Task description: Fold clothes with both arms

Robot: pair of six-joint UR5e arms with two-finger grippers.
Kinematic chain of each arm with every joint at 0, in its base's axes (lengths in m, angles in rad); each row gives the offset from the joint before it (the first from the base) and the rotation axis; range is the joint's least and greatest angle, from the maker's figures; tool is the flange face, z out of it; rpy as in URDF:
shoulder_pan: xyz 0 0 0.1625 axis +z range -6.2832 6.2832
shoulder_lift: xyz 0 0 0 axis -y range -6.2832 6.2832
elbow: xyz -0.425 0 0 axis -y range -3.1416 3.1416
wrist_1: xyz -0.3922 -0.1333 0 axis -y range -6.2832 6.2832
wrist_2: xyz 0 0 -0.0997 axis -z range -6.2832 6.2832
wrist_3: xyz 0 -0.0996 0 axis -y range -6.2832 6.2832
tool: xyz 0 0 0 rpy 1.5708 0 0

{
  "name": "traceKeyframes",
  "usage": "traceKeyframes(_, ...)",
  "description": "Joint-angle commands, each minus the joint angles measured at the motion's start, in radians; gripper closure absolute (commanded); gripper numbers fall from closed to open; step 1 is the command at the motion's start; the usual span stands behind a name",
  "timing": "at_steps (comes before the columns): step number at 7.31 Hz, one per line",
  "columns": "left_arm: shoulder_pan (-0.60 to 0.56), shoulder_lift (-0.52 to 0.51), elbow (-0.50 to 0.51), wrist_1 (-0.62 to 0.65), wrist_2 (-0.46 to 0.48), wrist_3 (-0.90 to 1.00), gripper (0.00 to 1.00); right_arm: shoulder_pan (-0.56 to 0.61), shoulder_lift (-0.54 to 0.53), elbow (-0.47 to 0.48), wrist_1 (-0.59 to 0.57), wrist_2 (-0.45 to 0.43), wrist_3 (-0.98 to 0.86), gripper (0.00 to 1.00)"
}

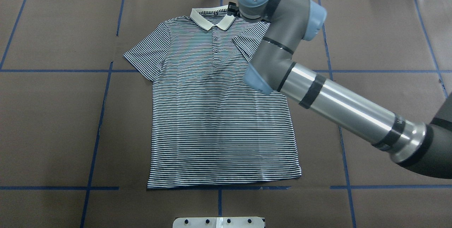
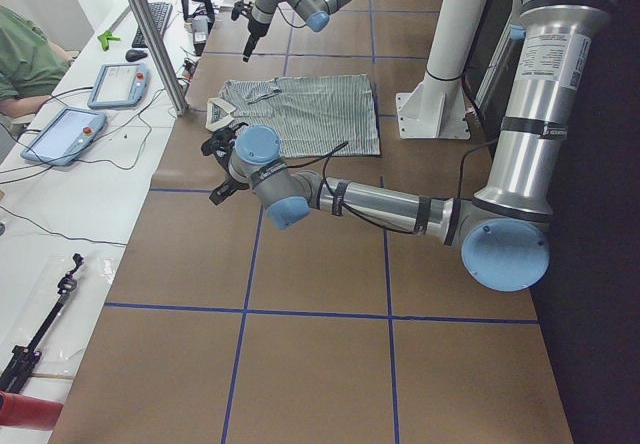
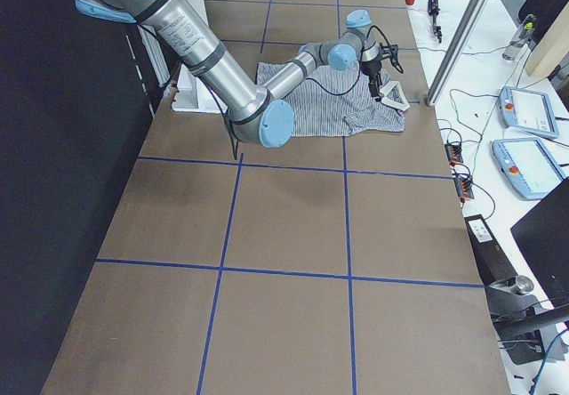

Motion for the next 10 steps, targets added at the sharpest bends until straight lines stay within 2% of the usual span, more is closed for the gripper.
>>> traceKeyframes(1,0.137,-0.076,0.012,-0.004,0.199,-0.348,0.03,0.19,-0.201,0.154,0.008,0.273,-0.297,0.0)
traceKeyframes(2,0.241,-0.105,0.031,0.001,0.31,-0.474,0.1,0.25,-0.291,0.165,0.104,0.38,-0.376,0.0)
traceKeyframes(3,0.286,-0.149,0.079,0.001,0.376,-0.577,0.17,0.269,-0.358,0.165,0.213,0.416,-0.383,0.0)
traceKeyframes(5,0.404,-0.215,0.182,0.001,0.557,-0.749,0.33,0.267,-0.37,0.165,0.234,0.415,-0.378,0.0)
traceKeyframes(7,0.449,-0.295,0.3,0.001,0.605,-0.783,0.34,0.267,-0.374,0.164,0.234,0.409,-0.376,0.0)
traceKeyframes(10,0.481,-0.299,0.322,-0.002,0.626,-0.777,0.35,0.267,-0.381,0.164,0.235,0.408,-0.375,0.0)
